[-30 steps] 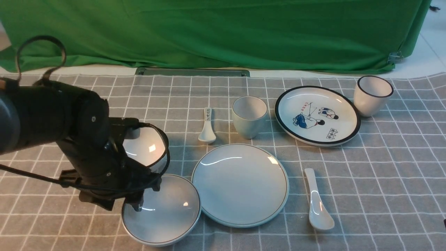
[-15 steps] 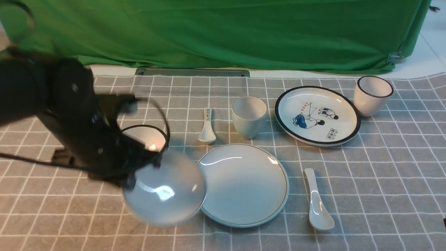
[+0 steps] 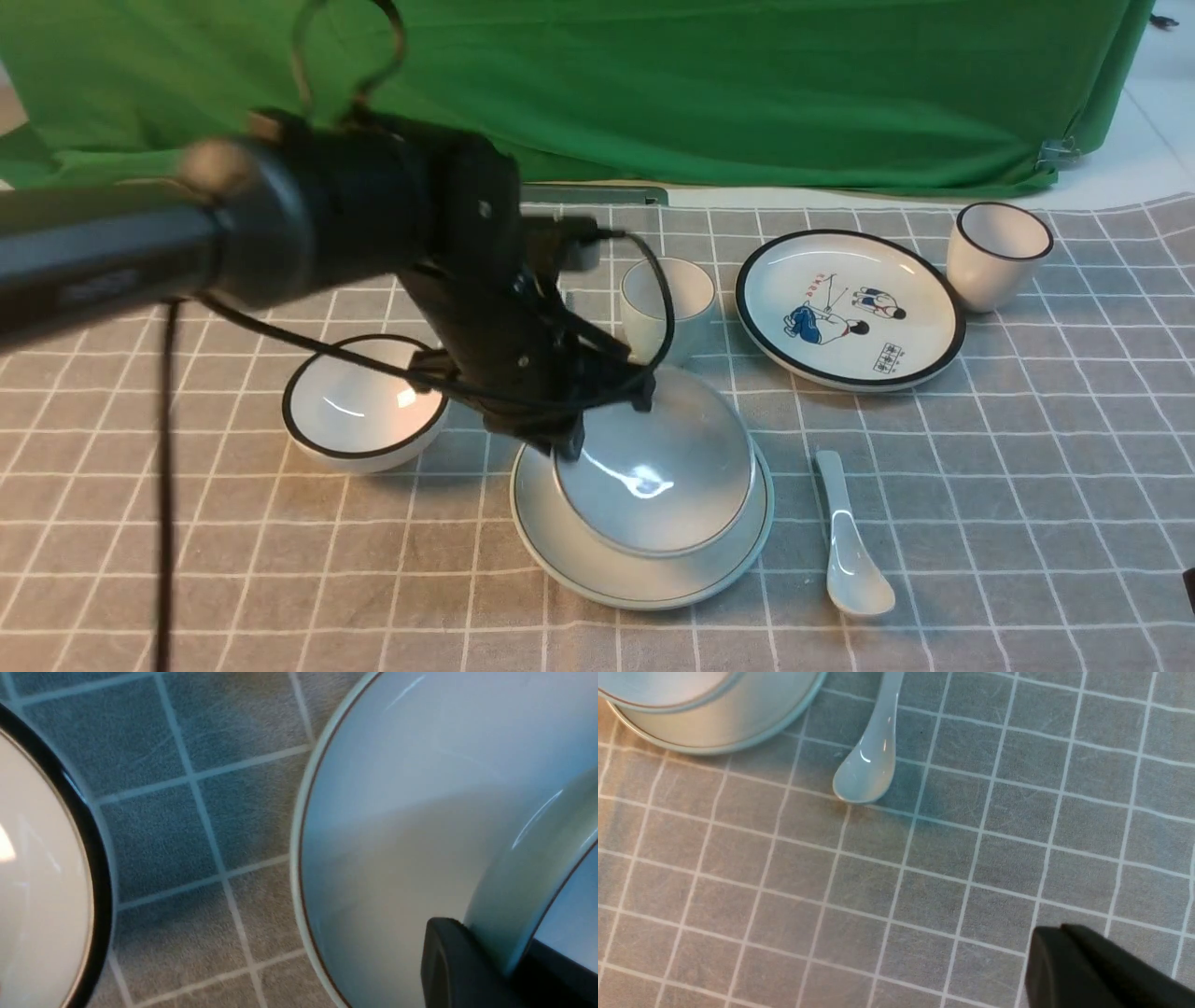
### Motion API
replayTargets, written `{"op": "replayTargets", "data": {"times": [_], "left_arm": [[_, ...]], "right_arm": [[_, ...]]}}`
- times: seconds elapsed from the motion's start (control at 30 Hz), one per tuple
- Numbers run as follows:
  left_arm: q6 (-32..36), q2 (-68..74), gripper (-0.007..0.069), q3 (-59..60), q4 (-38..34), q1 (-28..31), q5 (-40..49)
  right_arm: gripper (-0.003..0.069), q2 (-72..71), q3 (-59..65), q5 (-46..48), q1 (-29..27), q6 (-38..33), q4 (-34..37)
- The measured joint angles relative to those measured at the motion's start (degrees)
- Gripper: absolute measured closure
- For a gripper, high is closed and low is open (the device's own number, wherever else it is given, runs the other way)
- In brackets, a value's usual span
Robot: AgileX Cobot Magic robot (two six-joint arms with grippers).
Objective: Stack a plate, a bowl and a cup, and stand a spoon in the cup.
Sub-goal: Use the left arm to put the blue rice bowl into the blue large plate in the middle, then use the left arm to grab a blue teacup
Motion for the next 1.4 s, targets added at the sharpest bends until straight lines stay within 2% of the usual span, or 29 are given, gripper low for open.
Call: {"op": "replayTargets", "data": {"times": [0.2,0.33,0.43,0.5,0.53,0.63,0.73,0.9,0.97,1.13,1.4], "left_arm": [[0.0,3.3,0.0601,-0.5,0.2,0.0,-2.0],[0.0,3.7,0.0572,-0.6,0.2,0.0,-4.0],[0.3,3.7,0.0477,-1.8,0.4,0.0,-3.1],[0.3,3.7,0.0377,-4.2,0.7,0.1,0.5],[0.3,3.7,0.0368,-4.5,0.7,0.1,0.9],[-0.6,3.7,0.0208,-10.9,0.9,0.1,5.2],[-4.5,4.3,0.0151,-18.9,1.4,0.2,6.1],[-5.5,9.3,0.0174,-31.6,2.0,2.0,10.3],[-5.5,14.6,0.0208,-40.8,1.4,3.5,13.7],[-5.1,25.2,0.0225,-52.1,1.5,4.7,17.9],[-3.9,32.3,0.0230,-57.4,-0.4,4.7,18.5]], "right_arm": [[0.0624,0.0,0.0,-0.2,0.0,-0.6,0.0],[0.0619,0.0,0.0,-0.4,0.0,-0.7,0.0],[0.0615,0.0,0.0,-0.4,0.0,-0.7,0.0],[0.0613,0.0,0.0,-0.4,0.0,-0.7,0.0],[0.0613,0.0,0.0,-0.4,0.0,-0.7,0.0],[0.0610,0.0,0.0,-0.4,0.0,-0.7,0.0],[0.0606,0.0,0.0,-0.4,0.0,-0.7,0.0],[0.0601,0.0,0.0,-0.8,0.0,-1.0,-0.4],[0.0595,0.0,0.0,-0.8,0.0,-1.4,-1.0],[0.0590,0.0,0.2,-1.0,0.0,-2.5,-1.3],[0.0589,0.0,0.8,-1.3,0.0,-3.5,-1.6]]}}
